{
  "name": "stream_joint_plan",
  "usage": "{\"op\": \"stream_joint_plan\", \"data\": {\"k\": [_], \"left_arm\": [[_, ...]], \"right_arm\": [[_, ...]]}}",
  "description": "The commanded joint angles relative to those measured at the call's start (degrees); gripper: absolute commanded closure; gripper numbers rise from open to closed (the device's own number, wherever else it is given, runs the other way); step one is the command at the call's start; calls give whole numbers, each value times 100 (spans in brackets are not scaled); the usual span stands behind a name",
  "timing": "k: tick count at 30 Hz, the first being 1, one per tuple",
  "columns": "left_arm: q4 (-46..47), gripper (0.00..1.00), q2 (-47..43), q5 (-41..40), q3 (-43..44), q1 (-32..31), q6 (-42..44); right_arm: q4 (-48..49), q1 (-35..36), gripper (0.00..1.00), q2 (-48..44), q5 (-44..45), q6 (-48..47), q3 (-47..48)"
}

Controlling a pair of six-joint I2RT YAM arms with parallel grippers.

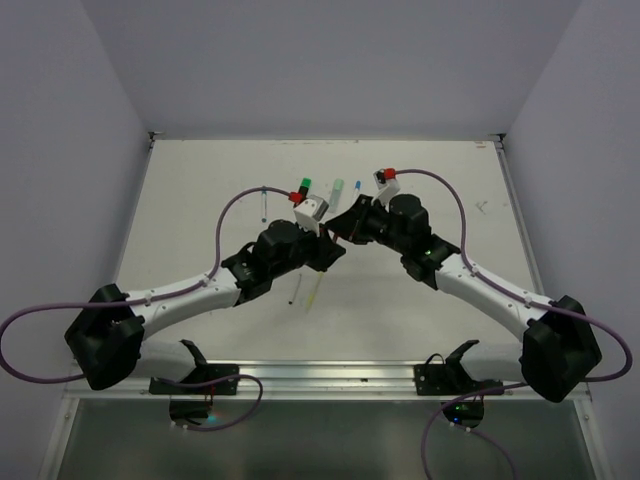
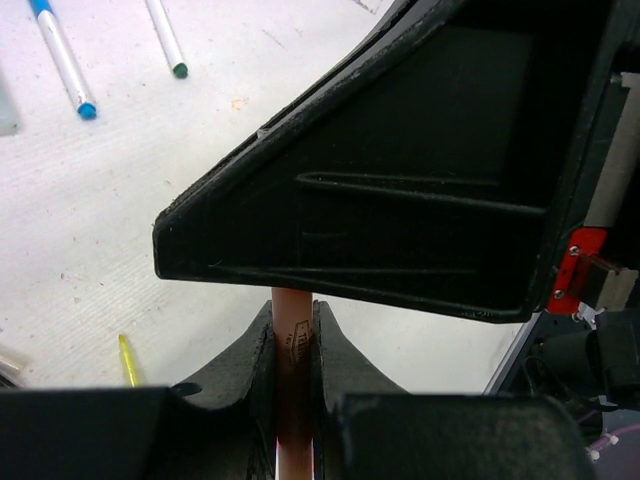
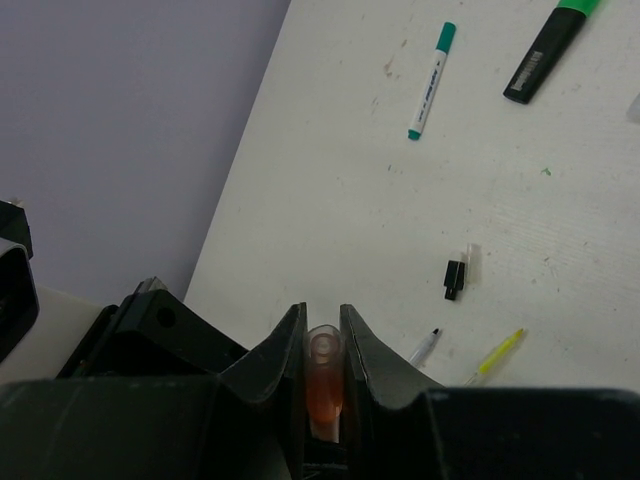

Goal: Open the pen caps

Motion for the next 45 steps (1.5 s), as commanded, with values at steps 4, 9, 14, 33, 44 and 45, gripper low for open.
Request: {"op": "stream_joint_plan", "data": {"k": [4,9,14,33,44,45], "left_arm": [[65,100,-366,663,-629,-170,-236],[118,100,-595,857,-1157,-275,-526],[92,100,-754,910,-1473,-381,-649],[-1156,89,414,-46,-455,-416,-693],[-2483,87,1802,-1234,925,-521,-658],[-2553,87,1873,-1356,1039,-548,-658]], "right_arm": [[133,-66,100,40,997,-269,952],[168,-206,100,75,1394,-480,1400],[379,-373,100,206,1605,-515,1691],[-1114,-514,100,646,1570,-788,1534],[-1818,-514,100,1050,1474,-683,752],[-1827,-505,100,1085,1430,-665,734]]}}
